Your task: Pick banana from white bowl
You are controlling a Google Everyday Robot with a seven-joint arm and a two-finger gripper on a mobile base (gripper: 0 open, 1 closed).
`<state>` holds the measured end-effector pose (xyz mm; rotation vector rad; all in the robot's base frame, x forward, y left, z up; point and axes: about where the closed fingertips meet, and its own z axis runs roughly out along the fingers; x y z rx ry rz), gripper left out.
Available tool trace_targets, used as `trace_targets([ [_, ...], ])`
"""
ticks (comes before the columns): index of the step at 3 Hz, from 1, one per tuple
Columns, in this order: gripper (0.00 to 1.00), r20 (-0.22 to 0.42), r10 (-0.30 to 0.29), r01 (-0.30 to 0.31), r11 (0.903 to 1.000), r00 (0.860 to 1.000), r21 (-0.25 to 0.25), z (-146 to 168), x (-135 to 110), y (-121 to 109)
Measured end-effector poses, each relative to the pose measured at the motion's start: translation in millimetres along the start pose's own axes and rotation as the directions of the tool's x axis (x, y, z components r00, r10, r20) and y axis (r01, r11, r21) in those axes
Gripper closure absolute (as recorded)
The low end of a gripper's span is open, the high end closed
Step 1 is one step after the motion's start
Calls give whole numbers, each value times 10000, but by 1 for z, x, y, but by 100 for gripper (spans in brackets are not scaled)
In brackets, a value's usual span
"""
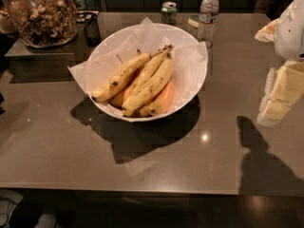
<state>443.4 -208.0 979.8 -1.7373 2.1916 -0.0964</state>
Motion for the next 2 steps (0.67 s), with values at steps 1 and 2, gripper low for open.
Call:
trace_targets([
  [1,0,693,-1103,1112,9937,9915,-98,6,-41,-12],
  [2,0,1299,-2732,2784,9602,9531,-231,13,-93,-21],
])
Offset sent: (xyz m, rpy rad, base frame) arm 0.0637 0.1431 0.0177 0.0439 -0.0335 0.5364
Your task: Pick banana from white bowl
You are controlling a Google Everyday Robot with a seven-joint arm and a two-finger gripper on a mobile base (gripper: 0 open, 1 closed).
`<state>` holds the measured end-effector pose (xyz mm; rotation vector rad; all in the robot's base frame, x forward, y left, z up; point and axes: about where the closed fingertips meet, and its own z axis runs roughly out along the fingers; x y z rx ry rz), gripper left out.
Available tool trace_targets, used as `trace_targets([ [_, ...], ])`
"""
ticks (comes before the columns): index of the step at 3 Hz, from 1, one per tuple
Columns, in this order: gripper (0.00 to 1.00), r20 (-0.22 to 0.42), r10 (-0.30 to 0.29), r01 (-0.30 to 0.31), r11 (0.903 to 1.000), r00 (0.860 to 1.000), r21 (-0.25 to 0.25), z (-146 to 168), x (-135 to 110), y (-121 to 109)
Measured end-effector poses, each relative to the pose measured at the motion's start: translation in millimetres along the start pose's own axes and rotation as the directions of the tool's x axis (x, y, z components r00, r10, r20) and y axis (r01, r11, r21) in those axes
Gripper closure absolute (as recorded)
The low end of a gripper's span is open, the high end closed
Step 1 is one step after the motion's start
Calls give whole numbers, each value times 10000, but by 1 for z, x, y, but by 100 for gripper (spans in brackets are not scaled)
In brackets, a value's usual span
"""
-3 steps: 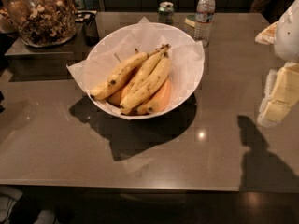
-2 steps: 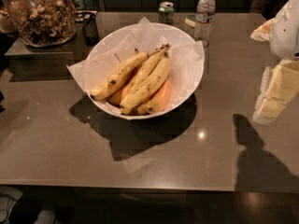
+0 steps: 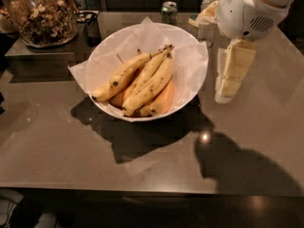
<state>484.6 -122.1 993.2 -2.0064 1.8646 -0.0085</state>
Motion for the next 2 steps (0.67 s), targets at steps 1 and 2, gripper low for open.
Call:
trace_targets([
  [1,0,632,-1674,1698,9849,9839,-338,17,-45,-17],
  [2,0,652,-1718,1736,9845,9830,-230,17,-47,-19],
])
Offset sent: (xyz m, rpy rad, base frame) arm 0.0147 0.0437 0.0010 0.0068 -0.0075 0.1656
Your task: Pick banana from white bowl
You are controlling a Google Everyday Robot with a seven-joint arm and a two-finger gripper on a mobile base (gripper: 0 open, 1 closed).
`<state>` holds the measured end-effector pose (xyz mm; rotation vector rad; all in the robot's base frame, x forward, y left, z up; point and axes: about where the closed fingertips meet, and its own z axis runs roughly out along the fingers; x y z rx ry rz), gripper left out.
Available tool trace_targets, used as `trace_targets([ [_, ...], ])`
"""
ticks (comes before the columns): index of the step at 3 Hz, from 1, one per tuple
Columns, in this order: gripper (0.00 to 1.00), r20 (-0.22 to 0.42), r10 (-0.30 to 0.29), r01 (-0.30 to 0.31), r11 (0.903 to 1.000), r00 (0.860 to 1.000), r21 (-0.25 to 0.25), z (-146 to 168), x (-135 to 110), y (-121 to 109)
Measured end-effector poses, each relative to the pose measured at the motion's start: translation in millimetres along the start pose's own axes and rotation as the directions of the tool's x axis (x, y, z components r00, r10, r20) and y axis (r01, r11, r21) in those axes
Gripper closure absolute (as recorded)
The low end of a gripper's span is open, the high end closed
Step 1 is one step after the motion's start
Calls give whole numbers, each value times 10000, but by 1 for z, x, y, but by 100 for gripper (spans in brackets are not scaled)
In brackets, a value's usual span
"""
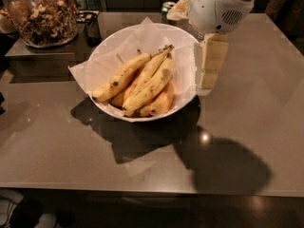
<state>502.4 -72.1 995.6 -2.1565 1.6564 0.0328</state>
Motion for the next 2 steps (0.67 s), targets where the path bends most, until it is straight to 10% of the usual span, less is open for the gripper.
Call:
trace_targets([
  [2,0,1382,519,-536,9985,9890,89,8,3,-26],
])
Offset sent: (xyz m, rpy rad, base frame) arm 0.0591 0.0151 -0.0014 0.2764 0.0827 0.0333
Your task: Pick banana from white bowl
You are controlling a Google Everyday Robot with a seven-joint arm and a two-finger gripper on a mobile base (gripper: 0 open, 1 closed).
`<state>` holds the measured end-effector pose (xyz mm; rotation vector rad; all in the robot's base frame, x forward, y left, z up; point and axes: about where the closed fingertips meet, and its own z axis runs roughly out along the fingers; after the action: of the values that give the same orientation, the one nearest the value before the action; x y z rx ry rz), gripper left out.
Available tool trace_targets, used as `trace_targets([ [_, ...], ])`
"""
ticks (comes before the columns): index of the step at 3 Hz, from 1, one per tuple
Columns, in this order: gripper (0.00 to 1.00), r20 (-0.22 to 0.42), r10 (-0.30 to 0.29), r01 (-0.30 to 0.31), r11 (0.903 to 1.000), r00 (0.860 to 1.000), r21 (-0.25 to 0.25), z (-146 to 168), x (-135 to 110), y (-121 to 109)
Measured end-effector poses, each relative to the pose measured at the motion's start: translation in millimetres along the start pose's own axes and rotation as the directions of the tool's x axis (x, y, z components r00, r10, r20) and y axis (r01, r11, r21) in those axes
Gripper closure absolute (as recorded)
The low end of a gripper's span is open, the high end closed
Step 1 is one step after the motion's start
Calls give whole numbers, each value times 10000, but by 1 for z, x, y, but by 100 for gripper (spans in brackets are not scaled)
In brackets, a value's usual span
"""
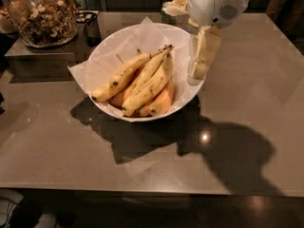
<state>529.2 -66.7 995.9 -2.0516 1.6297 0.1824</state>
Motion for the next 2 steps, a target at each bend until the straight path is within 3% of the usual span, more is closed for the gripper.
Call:
trace_targets([
  [1,0,1043,-294,319,9992,9941,-228,16,-11,-27],
  [2,0,1966,-421,522,9975,9796,-467,37,-24,-47],
])
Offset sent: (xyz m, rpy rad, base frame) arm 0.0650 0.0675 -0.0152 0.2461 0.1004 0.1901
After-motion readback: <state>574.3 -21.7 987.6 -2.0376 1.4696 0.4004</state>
